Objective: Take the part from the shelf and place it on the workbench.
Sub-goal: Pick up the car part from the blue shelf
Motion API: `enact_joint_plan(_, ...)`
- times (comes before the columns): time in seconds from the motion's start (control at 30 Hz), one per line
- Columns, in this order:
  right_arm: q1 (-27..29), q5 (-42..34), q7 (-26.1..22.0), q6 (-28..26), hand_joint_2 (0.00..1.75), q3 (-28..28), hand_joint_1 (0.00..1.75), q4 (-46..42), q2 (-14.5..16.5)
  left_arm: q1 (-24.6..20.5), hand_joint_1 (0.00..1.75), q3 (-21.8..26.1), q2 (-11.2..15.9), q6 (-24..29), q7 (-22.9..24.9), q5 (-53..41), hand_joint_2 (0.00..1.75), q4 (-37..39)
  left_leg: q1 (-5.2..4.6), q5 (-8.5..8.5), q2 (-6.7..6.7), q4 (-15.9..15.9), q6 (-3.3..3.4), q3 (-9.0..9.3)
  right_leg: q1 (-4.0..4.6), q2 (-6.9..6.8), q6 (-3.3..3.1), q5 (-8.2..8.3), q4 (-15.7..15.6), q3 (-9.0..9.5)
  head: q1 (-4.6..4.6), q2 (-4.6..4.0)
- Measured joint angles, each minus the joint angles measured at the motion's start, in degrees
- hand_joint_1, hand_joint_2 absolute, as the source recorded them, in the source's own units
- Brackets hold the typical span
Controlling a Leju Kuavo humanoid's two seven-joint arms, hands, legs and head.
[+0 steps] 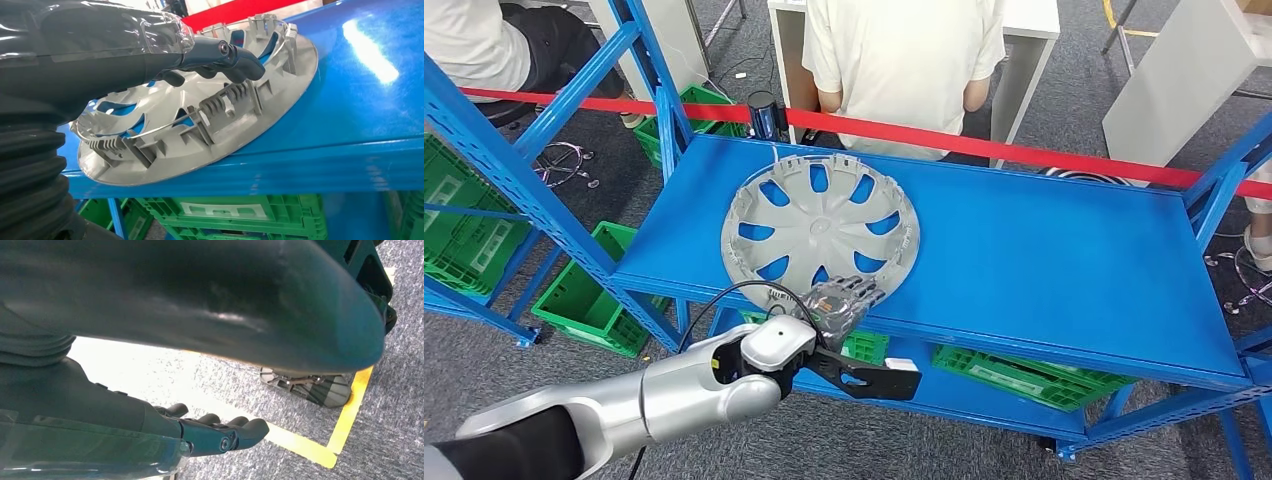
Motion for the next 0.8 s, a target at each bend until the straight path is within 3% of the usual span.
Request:
enact_joint_plan(0.3, -0.01, 0.15, 0.31, 0.10, 0.00, 0.05, 0.00, 0.00, 0.00, -0.79, 0.00, -1.61, 0.04, -2.99, 0.22, 0.39, 1.75, 1.33, 0.00, 0.00, 0.07, 0.00, 0.00, 0.00, 0.00, 0.01, 0.00, 0.00, 0.00, 0.00, 0.01, -0.01)
enact_joint_plan(0.43, -0.11, 0.16, 0.46, 0.08, 0.00, 0.10, 0.00, 0.00, 0.00, -0.94, 0.00, -2.41, -0.02, -0.59, 0.27, -0.75, 1.75, 2.75, 0.00, 0.00, 0.13, 0.00, 0.00, 0.01, 0.00, 0.03, 0.00, 0.00, 0.00, 0.00, -0.01, 0.00)
enact_joint_plan(0.5, -0.11, -0.04, 0.46, -0.01, 0.00, 0.10, 0.00, 0.00, 0.00, -0.82, 0.00, -2.66, -0.23, 3.94, 0.26, -2.22, 1.75, 3.81, 0.00, 0.00, 0.15, 0.00, 0.00, 0.02, 0.00, 0.04, 0.01, 0.01, 0.00, 0.00, 0.00, 0.00)
enact_joint_plan(0.63, 0.26, -0.85, 0.09, -0.66, 0.00, 0.09, 0.00, 0.01, 0.00, -0.24, 0.00, -2.22, -1.43, 17.93, -0.58, -6.56, 1.75, 5.53, 0.00, 0.00, 0.11, 0.00, 0.00, 0.02, 0.00, 0.04, 0.02, 0.02, 0.00, 0.00, 0.01, -0.01)
enact_joint_plan(0.8, 0.97, -1.20, -0.34, -1.16, 0.00, 0.07, 0.00, 0.01, 0.00, 0.95, 0.00, -1.30, -3.19, 29.83, -5.16, -13.23, 1.75, 6.16, 0.00, 0.00, 0.12, 0.00, 0.01, 0.00, -0.01, 0.04, 0.02, 0.02, -0.01, 0.00, 0.01, 0.00)
